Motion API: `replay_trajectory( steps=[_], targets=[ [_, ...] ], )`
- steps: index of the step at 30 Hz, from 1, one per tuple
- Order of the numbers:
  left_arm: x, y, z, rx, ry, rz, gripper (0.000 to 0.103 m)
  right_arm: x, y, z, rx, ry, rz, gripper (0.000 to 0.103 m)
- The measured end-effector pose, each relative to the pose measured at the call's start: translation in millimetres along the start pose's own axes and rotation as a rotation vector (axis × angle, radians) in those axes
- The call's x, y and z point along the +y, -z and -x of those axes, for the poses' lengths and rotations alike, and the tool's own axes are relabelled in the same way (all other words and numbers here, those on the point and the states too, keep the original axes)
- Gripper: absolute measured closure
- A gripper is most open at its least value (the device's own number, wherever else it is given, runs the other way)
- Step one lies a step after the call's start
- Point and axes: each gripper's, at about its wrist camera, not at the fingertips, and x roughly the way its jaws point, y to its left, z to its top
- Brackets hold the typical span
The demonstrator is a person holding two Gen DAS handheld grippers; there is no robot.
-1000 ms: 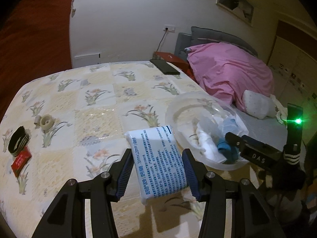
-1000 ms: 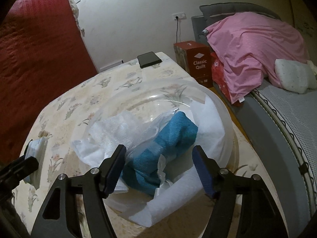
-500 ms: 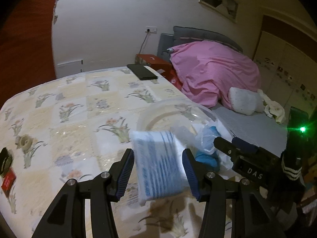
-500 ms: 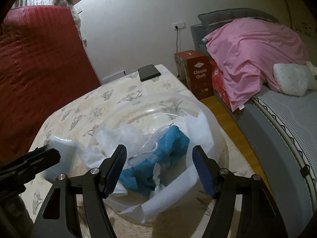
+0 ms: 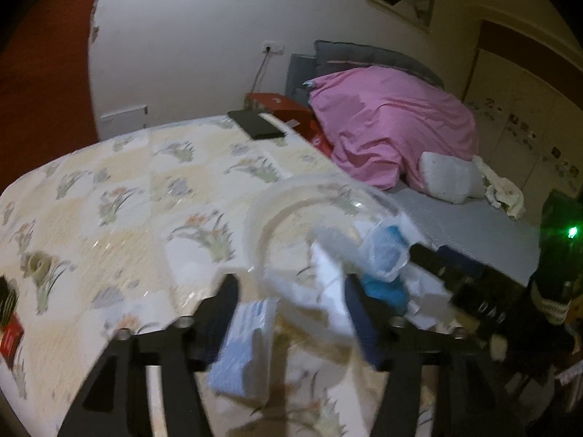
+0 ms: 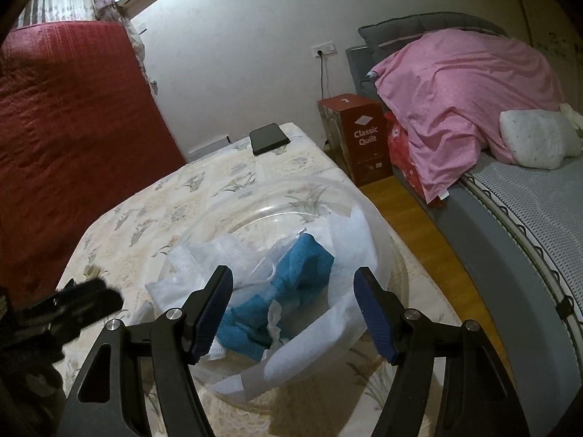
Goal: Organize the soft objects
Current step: 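Carry the white printed packet to the bowl and release it with the left gripper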
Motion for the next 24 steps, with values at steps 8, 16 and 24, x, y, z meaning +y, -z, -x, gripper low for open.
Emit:
replay_trajectory(
  steps=[8,16,24],
  targets=[
    [15.3,34.3,-4.1,0.083,-0.053,0.052,0.019,0.2,5.0,-0.2,0.007,-0.024,-0.005,0.033],
    [14.9,39.7,-20.7,0.123,-0.054,0.053,0.02,-3.6,4.7,4.2,-0.002,-0.032,-0.015,0.033],
    [16.6,38.9,-30.8,0.144,-0.08,0.05,0.082,-8.7,3.9,2.3,0.005,-0.049,-0.024,0.033]
  ],
)
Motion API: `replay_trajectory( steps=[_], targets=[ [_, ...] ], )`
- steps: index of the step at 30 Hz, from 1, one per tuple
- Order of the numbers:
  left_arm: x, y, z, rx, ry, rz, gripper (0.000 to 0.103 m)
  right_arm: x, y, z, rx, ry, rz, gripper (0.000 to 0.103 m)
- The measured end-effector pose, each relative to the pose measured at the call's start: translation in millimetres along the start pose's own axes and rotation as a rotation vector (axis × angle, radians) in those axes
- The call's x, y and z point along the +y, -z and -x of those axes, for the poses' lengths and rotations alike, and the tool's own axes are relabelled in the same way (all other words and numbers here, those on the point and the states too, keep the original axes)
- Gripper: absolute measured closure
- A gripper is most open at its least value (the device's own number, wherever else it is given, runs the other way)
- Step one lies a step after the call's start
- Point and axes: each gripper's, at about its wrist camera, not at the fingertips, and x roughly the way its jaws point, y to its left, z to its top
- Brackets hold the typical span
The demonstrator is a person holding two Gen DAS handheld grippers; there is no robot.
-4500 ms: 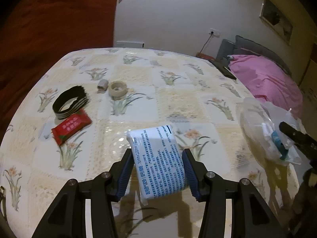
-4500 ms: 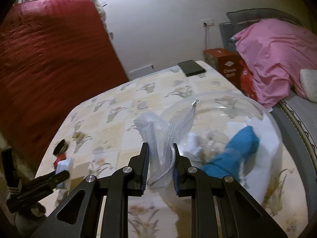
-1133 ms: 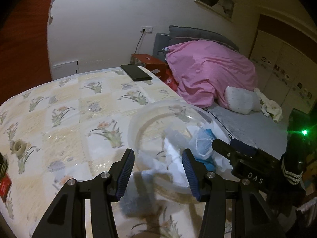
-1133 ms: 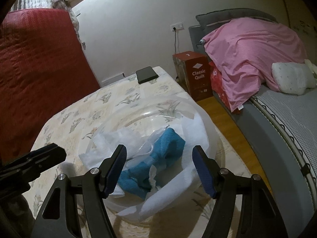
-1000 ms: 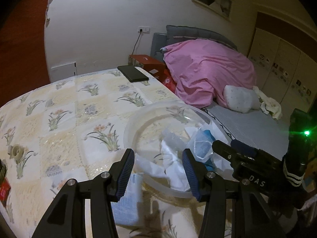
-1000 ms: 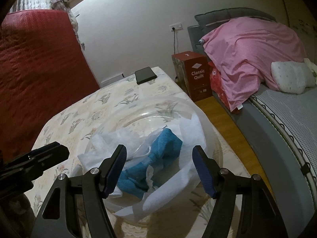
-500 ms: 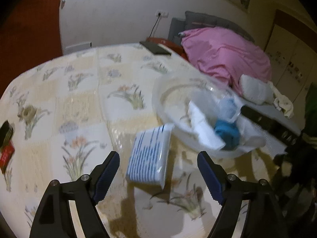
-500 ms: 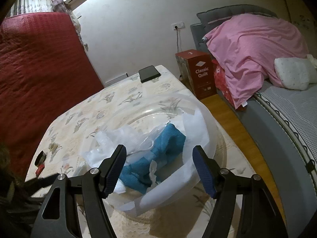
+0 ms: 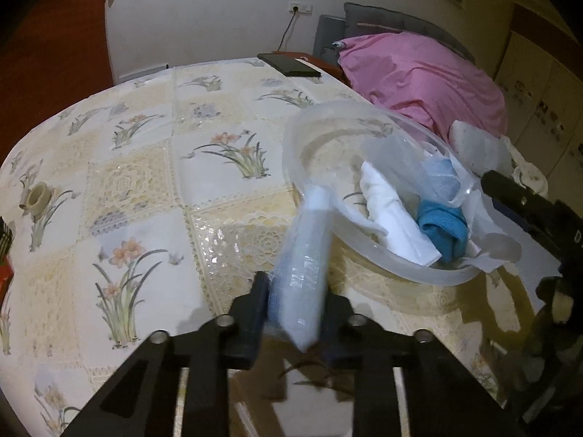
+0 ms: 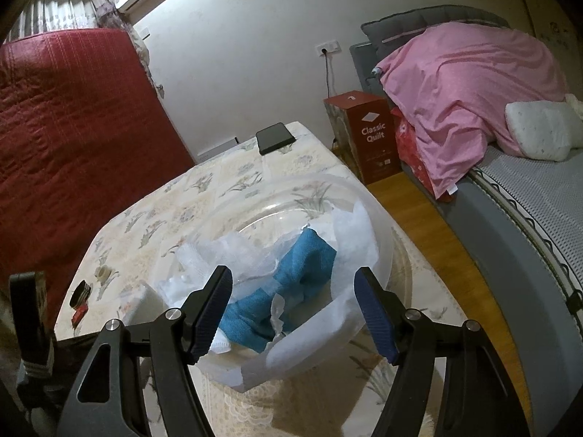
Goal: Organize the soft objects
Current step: 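Carry the white printed packet to the bowl and release it with the left gripper, then move both open grippers back from the bowl toward the remaining items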
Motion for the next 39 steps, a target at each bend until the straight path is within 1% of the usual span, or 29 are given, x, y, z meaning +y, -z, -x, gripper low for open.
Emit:
replay_trajectory(
  steps=[3,6,10,12,16,25,26,28,29,30,33,39],
  targets=[
    [-0.5,-4.0,9.8,-0.04,-0.017,-0.001,0.083,-2.3,-0.6,1.7,0.0,-0.009,-0.003,0.033],
    [-5.0,-11.7,25.6,-0.101,-0.036,-0.017,0.083,-4.4,-1.8,2.7,-0.004,-0.012,-0.007,0.033],
    [-17.8,-27.9,41.2,-0.169,-0.018,-0.04,0.083,-7.5,-3.9,3.1,-0.006,-0.014,-0.015,0.033],
    [-25.8,-36.3,42.8,-0.187,-0.003,-0.054,0.083,-7.6,-4.4,3.4,-0.006,-0.013,-0.014,0.033],
    [-39.5,-51.3,33.4,-0.191,0.031,-0.073,0.083,-9.6,-6.6,4.5,-0.004,-0.006,-0.013,0.033],
    [-62.5,-71.8,2.1,-0.176,0.053,-0.108,0.081,-12.3,-9.7,14.2,0.003,0.026,-0.003,0.033],
    [-64.0,-72.8,-0.7,-0.17,0.054,-0.11,0.078,-11.5,-10.0,16.7,0.002,0.031,0.001,0.032],
    [-64.7,-74.0,-4.2,-0.159,0.066,-0.105,0.055,-9.8,-10.1,20.0,0.001,0.035,0.005,0.033],
    [-64.3,-73.8,-3.7,-0.162,0.066,-0.098,0.029,-8.7,-10.1,22.9,-0.003,0.039,0.009,0.033],
    [-62.9,-73.2,-1.2,-0.18,0.061,-0.086,0.017,-8.1,-9.9,25.0,-0.005,0.041,0.01,0.033],
    [-59.9,-72.1,5.3,-0.191,0.078,-0.075,0.017,-6.9,-8.5,30.9,-0.013,0.048,0.006,0.033],
    [-48.0,-63.4,14.6,-0.19,0.066,-0.056,0.017,3.6,-4.4,34.8,-0.013,0.032,0.017,0.032]
  ],
)
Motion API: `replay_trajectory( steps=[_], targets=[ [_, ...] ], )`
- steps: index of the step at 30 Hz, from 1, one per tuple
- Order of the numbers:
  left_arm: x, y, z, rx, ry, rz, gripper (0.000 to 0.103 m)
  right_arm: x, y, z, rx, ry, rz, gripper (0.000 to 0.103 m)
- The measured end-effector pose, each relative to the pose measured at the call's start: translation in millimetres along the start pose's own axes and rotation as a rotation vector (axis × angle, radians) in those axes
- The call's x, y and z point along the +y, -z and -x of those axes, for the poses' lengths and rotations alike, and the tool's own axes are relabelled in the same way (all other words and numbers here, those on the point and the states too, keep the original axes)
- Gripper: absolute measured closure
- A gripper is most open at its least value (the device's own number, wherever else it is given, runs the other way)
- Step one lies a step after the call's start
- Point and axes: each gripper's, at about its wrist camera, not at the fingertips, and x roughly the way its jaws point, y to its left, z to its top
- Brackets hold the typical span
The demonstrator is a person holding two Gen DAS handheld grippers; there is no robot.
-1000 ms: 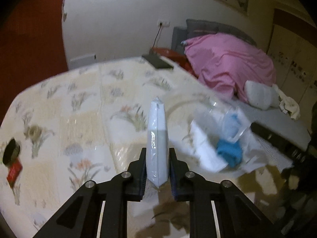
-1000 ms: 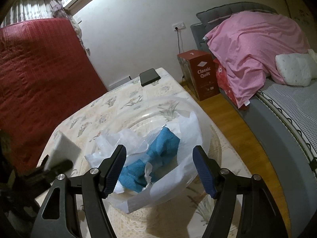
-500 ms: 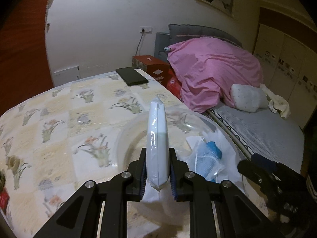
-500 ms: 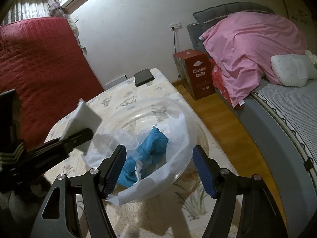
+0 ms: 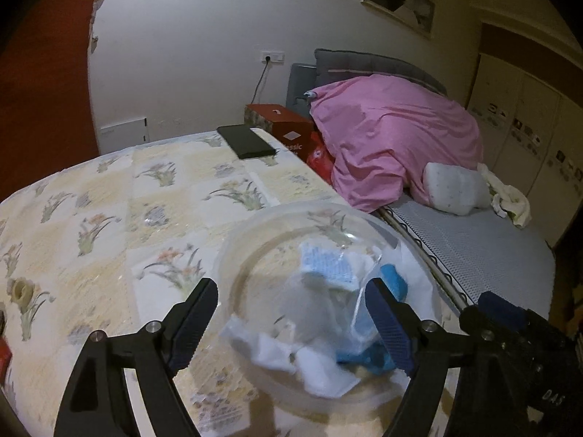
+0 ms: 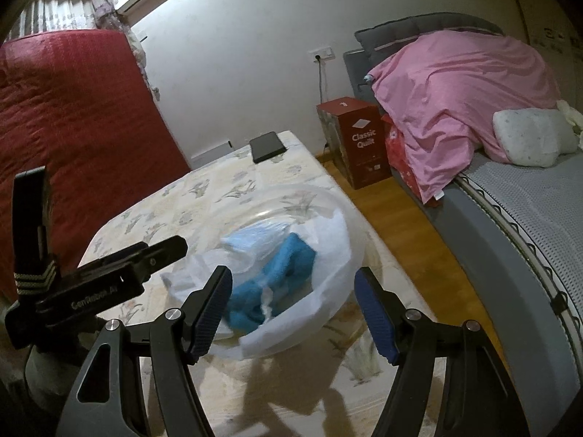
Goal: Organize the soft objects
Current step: 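Move both open grippers back from the bowl toward the remaining items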
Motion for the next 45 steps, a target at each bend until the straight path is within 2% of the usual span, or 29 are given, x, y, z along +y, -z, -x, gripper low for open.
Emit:
replay_trajectory(
  steps=[3,8,11,14,21,25,27,30,33,35,42,45],
  targets=[
    [9.6,5.2,6.3,0.004,-0.006,0.019,0.015,9.1,1.8,-0.3,0.002,-0.009,0.01,0.03],
    [26.0,12.1,19.8,-0.007,-0.017,0.056,0.012,25.8,6.3,1.8,-0.006,-0.007,0.033,0.018],
    [34.0,16.6,28.7,-0.019,-0.031,0.062,0.011,36.7,10.0,3.0,-0.033,0.041,0.053,0.009],
    [43.3,21.8,38.0,-0.026,-0.042,0.069,0.011,48.8,12.6,2.1,-0.041,0.084,0.084,0.006],
    [71.0,34.6,58.0,-0.042,-0.076,0.107,0.01,79.0,22.0,2.4,-0.043,0.083,0.132,0.006],
    [85.9,42.9,70.1,-0.051,-0.095,0.126,0.01,89.5,23.3,7.8,-0.076,0.104,0.128,0.006],
    [91.2,45.5,75.2,-0.056,-0.107,0.13,0.01,94.7,22.7,13.9,-0.099,0.144,0.125,0.006],
    [100.9,50.5,84.1,-0.065,-0.122,0.147,0.01,101.8,22.0,25.4,-0.142,0.185,0.139,0.001],
    [110.5,54.4,93.4,-0.077,-0.141,0.166,0.01,108.2,23.0,24.5,-0.101,0.12,0.149,0.0],
    [117.6,58.0,101.5,-0.086,-0.156,0.179,0.01,112.7,26.6,18.3,-0.041,0.032,0.151,0.0],
    [149.1,75.8,126.8,-0.104,-0.22,0.218,0.008,168.2,50.1,17.0,-0.062,0.053,0.335,0.0],
    [172.1,82.3,130.7,-0.1,-0.25,0.255,0.008,191.2,56.0,1.5,-0.004,0.034,0.4,0.0]
  ],
)
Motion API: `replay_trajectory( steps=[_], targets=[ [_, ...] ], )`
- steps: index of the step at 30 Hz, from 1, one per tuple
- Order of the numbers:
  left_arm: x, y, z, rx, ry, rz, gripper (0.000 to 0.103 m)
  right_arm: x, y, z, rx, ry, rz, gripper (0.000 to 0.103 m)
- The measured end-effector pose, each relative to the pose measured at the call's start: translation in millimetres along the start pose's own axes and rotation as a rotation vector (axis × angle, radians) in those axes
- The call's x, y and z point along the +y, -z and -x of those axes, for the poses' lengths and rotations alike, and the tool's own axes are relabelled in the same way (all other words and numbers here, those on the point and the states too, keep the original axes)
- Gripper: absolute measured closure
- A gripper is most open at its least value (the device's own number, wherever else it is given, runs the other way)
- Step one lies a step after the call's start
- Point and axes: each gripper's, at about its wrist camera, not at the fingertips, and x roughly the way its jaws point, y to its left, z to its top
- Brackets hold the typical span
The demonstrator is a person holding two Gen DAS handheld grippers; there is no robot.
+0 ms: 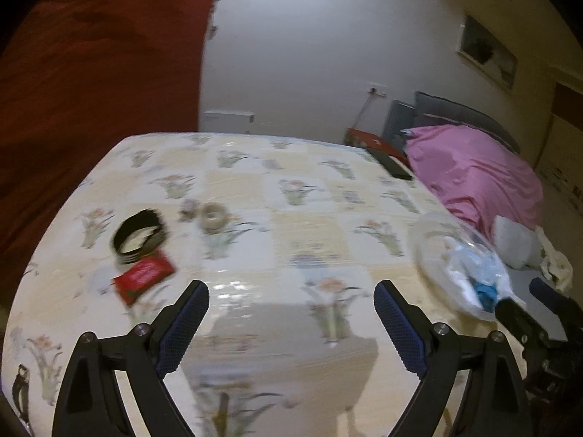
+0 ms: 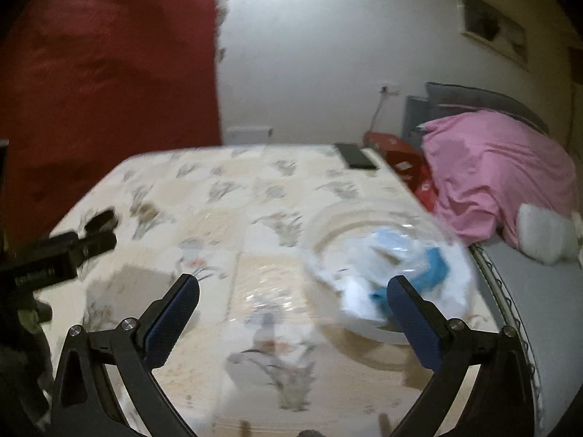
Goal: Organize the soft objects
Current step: 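Move both open grippers back from the bowl toward the remaining items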
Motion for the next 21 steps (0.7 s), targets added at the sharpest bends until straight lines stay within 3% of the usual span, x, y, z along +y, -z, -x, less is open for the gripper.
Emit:
replay_trajectory(
  steps=[5,14,21],
  targets=[
    [45.8,-2.6,-10.0,0.027,-0.079,0.081,0.007,21.2,5.8,-27.4,0.111,-0.117,0.002,0.0],
    [97.1,-3.5,-18.0,0.058,-0.154,0.138,0.007,46.8,9.1,-52.2,0.192,-0.267,-0.004,0.0],
    [124.9,-16.6,-31.1,0.074,-0.183,0.173,0.007,57.7,6.7,-62.5,0.213,-0.301,-0.002,0.0]
  ],
)
